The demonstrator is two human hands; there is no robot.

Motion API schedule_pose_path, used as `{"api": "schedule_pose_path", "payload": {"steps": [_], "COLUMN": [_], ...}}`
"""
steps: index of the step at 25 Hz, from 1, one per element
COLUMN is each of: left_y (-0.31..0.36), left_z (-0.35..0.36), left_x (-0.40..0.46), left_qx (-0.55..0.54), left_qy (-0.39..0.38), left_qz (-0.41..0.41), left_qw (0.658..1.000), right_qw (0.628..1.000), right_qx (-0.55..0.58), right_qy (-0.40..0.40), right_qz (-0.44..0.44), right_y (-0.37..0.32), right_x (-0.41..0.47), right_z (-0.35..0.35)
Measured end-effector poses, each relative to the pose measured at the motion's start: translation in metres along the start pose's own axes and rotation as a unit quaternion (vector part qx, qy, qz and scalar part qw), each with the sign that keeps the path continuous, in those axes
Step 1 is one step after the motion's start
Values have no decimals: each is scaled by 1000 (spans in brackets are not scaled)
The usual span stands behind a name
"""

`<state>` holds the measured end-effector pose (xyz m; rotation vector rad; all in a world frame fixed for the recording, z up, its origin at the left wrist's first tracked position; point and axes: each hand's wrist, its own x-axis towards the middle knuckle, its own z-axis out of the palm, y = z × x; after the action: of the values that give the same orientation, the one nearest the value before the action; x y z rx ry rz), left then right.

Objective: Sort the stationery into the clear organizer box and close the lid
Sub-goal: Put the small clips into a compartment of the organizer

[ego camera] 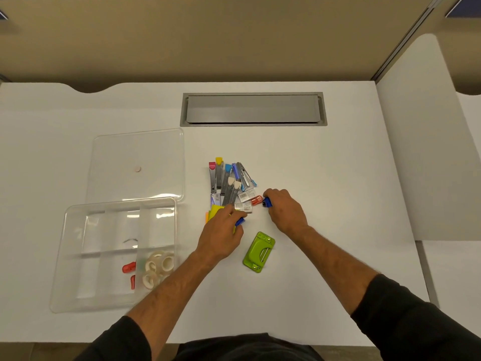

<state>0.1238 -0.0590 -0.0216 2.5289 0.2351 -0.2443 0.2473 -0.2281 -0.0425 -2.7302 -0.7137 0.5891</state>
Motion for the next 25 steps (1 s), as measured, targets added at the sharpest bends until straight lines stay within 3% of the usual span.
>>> {"api": "schedule_pose_path", "payload": {"steps": [3, 9, 18, 25], "left_y": [-4, 5, 7, -47], "left_z": [1, -4, -27, -54], "left_x": [-2, -11, -69, -135], "left_qx": [-2, -1, 5, -53], "left_qy": [-5, 6, 81, 120], "left_qz": [-5, 9, 19, -43], "left_qw": [1000, 1000, 997, 990], "right_qw": [1000, 997, 990, 983], "right_qx": [-14, 66, 119, 144], "right_qy": [-15, -21, 38, 32], "right_qz": [-8, 42, -72, -108], "right_y": [-1, -6, -57, -113], "right_x": [-3, -23, -74, -90], "right_z": [3, -12, -13, -2]}}
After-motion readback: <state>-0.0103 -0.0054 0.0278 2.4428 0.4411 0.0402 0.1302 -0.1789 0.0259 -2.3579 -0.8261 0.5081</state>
